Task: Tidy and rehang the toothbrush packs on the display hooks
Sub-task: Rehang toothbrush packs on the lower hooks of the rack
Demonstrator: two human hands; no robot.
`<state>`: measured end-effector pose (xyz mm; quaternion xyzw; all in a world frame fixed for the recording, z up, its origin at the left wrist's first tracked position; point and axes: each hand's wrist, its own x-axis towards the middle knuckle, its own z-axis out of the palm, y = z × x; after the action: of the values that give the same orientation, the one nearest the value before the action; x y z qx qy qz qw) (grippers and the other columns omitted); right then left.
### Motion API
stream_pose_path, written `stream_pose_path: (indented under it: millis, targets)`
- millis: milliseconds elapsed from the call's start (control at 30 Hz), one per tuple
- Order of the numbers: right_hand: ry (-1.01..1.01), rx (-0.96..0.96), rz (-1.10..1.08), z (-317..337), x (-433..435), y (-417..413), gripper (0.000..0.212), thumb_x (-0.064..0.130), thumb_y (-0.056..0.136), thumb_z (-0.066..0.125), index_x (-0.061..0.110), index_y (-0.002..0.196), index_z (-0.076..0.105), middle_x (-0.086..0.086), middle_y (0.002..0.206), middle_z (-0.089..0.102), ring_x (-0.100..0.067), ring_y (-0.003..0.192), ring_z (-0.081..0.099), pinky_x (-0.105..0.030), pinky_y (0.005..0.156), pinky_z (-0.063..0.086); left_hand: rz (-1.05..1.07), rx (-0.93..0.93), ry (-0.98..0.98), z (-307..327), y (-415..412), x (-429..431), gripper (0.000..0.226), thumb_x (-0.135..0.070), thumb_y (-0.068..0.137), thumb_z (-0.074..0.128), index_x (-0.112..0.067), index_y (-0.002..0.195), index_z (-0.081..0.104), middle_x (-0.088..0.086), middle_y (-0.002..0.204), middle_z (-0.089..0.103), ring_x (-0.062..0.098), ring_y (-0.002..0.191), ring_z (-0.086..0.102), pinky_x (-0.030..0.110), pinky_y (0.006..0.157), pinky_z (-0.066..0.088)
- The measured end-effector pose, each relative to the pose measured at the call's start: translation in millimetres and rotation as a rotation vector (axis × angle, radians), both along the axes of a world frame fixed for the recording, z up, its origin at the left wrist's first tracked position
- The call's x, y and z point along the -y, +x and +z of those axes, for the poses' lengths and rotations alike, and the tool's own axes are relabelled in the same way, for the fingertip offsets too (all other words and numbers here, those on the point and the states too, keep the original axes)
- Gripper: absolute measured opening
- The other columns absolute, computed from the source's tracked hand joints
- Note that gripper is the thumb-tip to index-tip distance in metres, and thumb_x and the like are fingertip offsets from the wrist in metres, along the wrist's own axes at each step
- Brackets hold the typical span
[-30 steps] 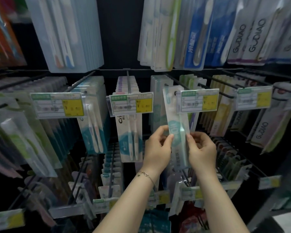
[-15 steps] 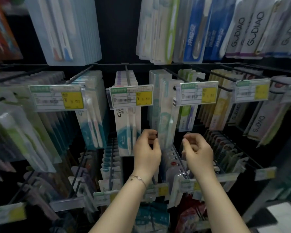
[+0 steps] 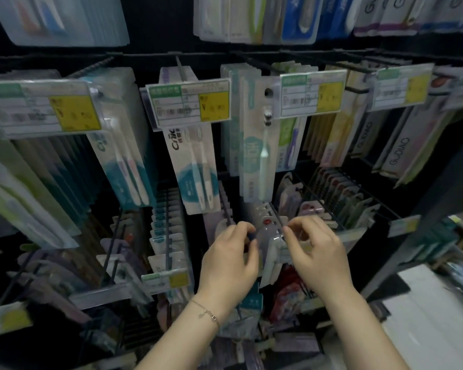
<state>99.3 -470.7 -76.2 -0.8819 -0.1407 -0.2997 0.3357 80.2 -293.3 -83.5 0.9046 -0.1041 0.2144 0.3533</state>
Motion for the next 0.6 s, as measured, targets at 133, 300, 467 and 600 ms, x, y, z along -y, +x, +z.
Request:
stream_pose_path:
  millis: [133,300,467,600]
  targets:
    - [-0.029,-0.018,-0.017,-20.1,5.7,-18.7,0.008,0.024,0.093,0.061,0.017,0.090,0.065,0.009,0.084,0.057,-0.009,0.076,0.055,-0.026,0.061,0.047,-0.026,0.039,0.022,-22.0,-15.3,3.3,0.017,-0.027,0.095,0.056,-0.024,0.111,0.059,-0.012,0.093,0.059,0.006,0.080,0.058,0.031,0.065,0.055]
    - [-0.031,-0.070,-0.013,-49.6,13.7,-33.4,0.017,0.030,0.092,0.055,0.018,0.082,0.062,0.008,0.078,0.056,-0.010,0.069,0.056,-0.030,0.057,0.048,-0.048,-0.009,0.072,-51.1,-25.9,11.2,0.017,-0.028,0.093,0.053,-0.023,0.107,0.060,-0.011,0.093,0.061,0.009,0.084,0.061,0.029,0.067,0.055]
    - [-0.075,-0.123,0.013,-80.4,29.7,-32.4,0.016,0.029,0.091,0.054,0.019,0.081,0.061,0.009,0.075,0.054,-0.011,0.066,0.055,-0.032,0.054,0.049,-0.020,-0.111,0.131,-82.0,-28.3,23.1,0.017,-0.033,0.094,0.049,-0.027,0.106,0.058,-0.010,0.091,0.060,0.009,0.081,0.060,0.030,0.064,0.054]
    - [-0.065,-0.251,0.023,-105.7,42.2,-25.3,0.020,0.036,0.091,0.051,0.022,0.081,0.060,0.010,0.076,0.055,-0.009,0.067,0.056,-0.033,0.053,0.050,0.013,-0.263,0.134,-99.9,-26.6,36.0,0.015,-0.032,0.098,0.052,-0.028,0.112,0.055,-0.010,0.093,0.058,0.009,0.084,0.059,0.027,0.067,0.050]
